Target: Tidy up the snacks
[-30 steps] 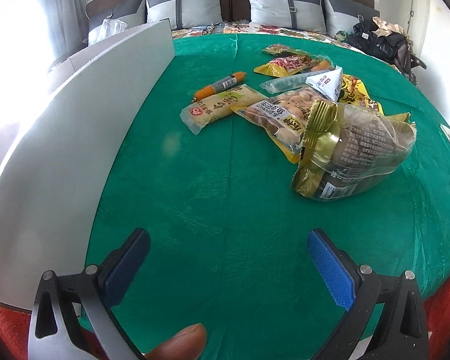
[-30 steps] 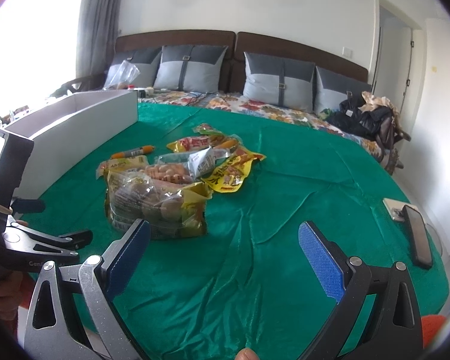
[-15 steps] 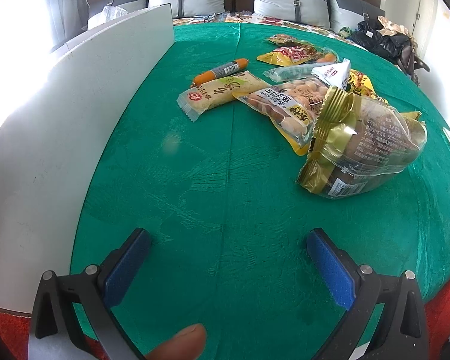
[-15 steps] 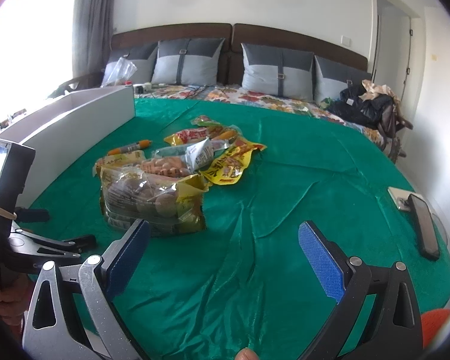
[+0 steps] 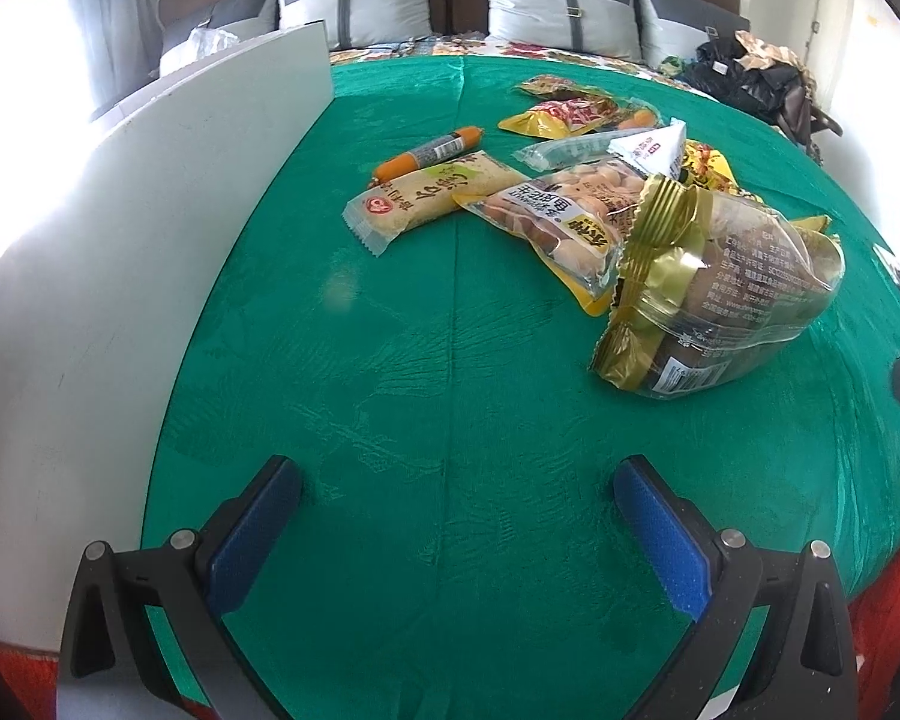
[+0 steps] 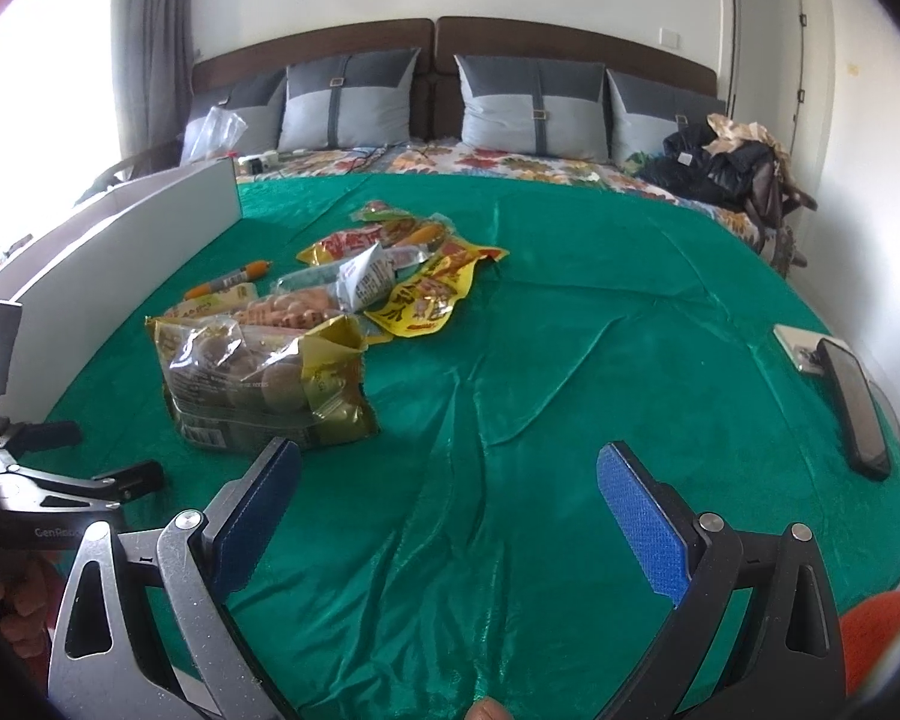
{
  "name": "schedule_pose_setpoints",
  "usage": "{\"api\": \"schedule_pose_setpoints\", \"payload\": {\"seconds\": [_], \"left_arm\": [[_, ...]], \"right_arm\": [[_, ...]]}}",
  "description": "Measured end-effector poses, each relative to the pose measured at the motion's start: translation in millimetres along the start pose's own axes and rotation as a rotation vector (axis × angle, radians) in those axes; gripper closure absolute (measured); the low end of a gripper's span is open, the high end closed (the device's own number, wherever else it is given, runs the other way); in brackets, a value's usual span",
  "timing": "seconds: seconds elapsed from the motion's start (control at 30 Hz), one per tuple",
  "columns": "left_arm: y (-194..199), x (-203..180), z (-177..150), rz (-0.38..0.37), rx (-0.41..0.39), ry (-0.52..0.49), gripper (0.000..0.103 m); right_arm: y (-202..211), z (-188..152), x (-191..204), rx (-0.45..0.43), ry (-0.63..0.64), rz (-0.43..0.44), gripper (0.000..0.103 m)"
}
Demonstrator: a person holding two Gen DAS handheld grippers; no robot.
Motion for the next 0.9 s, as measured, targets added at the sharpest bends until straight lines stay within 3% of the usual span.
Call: {"api": "schedule_pose_setpoints", "payload": {"seconds": [0.07,0.23,0.43,0.6,0.7,0.9], "left_arm": [[-1,2,1,-0.015,0.008,-0.017,0.0],[-1,8,1,-0.008,0.027,0.005,0.0],[0,10,-2,-0.007,0.016,-0.001,0.0],[1,11,-2,0.001,0.015,0.009,0.0],[2,11,-4,0.002,0.011,0.011,0.0],[2,12,-3,0.002,0.012,0.009,0.0]], "right_arm": [[-4,1,11,0.034,0.02,0.041,0.002],[-2,42,43,-0.001,0.027,0.124,0.002],[-35,53,78,0.02,0.186,0.072,0.002],[-39,58,69,0.009,0.099,0.063,0.002],[-45,53,65,0.025,0.158,0.031,0.003],[-46,49,22,0.046,0.125,-0.036,0.003]]}}
Point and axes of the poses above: each gripper's, at about its wrist camera, not at the fingertips, and y roughly against the way its jaws point, x to its left, z to its top, the point moved 7 cm from there along -y, roughly the way its jaws point, and after that the axes turned 8 degrees about -y, right-handed, at the moved point
